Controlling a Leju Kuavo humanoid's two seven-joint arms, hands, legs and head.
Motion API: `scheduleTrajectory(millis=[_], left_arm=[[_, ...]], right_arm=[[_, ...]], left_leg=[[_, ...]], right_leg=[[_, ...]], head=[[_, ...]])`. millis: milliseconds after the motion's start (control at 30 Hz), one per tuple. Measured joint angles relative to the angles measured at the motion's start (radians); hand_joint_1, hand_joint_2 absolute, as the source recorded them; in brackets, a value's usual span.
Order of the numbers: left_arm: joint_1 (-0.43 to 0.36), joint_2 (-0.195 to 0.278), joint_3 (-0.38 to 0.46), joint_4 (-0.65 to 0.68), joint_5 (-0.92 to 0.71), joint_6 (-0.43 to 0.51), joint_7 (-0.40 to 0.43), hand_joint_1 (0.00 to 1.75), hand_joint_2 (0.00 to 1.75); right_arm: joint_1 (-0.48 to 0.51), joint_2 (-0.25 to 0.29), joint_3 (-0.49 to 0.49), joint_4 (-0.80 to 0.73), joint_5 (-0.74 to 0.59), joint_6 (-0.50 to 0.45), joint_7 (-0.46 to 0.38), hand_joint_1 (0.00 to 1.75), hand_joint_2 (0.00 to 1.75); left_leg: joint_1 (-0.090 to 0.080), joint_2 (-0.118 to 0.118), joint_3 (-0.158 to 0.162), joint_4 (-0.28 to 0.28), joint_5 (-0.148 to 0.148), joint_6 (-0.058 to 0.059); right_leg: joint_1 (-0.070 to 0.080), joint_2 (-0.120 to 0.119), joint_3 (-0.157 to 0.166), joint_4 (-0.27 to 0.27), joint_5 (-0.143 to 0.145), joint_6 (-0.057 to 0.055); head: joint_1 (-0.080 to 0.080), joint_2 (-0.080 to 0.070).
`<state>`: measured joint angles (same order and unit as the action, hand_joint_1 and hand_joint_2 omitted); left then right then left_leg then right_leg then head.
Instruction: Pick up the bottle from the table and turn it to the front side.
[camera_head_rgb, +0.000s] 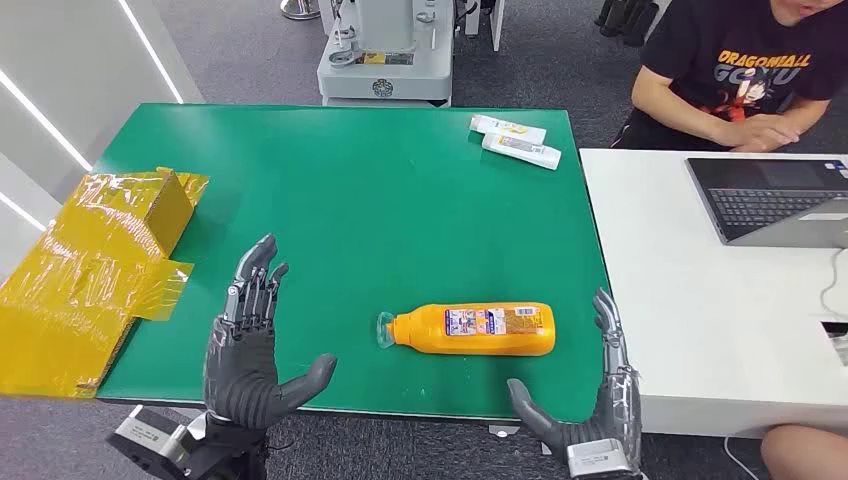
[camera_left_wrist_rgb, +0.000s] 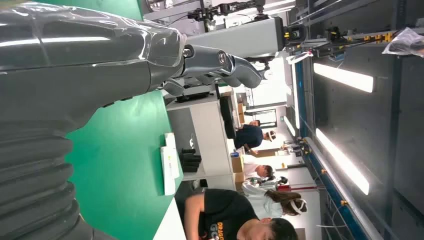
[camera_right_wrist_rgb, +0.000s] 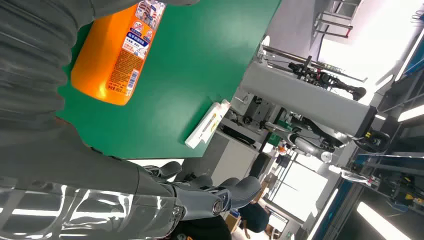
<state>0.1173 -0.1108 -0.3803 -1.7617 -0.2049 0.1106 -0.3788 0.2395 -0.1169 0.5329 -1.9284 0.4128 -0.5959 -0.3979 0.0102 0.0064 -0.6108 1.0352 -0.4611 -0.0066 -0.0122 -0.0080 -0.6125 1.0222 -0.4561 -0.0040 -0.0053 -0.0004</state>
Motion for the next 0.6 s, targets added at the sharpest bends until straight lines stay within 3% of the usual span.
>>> scheduleTrajectory(millis=[600], left_arm=[[0.048,0.014,-0.008,-0.002,0.010,0.072,-0.004,0.00,1.75]], right_arm=[[-0.011,-0.013,0.032,0.011,-0.020,0.000,-0.010,0.00,1.75]], left_leg=[[0.000,0.000,0.000,0.000,0.000,0.000]], right_leg=[[0.000,0.000,0.000,0.000,0.000,0.000]], head=[[0.000,0.000]])
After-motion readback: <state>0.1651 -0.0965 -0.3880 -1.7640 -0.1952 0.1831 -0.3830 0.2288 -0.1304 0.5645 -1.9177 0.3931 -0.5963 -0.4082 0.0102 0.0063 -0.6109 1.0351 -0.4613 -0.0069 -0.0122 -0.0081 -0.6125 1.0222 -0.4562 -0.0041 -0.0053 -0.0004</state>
